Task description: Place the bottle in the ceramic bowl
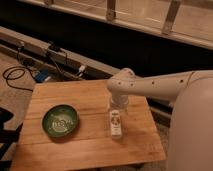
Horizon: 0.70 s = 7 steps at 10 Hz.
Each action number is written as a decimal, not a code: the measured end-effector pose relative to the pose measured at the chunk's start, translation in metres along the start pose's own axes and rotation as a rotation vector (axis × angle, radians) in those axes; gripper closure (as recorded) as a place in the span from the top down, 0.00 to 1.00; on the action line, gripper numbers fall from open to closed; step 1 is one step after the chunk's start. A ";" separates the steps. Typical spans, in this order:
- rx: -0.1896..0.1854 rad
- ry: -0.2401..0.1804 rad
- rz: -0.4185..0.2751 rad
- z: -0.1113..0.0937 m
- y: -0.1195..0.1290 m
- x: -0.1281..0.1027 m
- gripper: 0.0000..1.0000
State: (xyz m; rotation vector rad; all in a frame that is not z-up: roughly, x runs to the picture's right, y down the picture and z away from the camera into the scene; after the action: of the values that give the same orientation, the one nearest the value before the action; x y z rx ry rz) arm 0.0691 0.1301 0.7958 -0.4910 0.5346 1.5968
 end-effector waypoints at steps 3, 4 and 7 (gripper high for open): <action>0.000 -0.001 -0.001 0.000 -0.001 0.000 0.65; -0.005 0.006 -0.019 0.003 0.002 -0.001 0.65; -0.023 0.052 -0.053 0.033 0.010 -0.001 0.65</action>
State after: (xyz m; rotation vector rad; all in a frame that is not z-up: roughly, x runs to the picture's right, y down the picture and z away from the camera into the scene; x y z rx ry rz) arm 0.0594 0.1487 0.8234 -0.5610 0.5382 1.5445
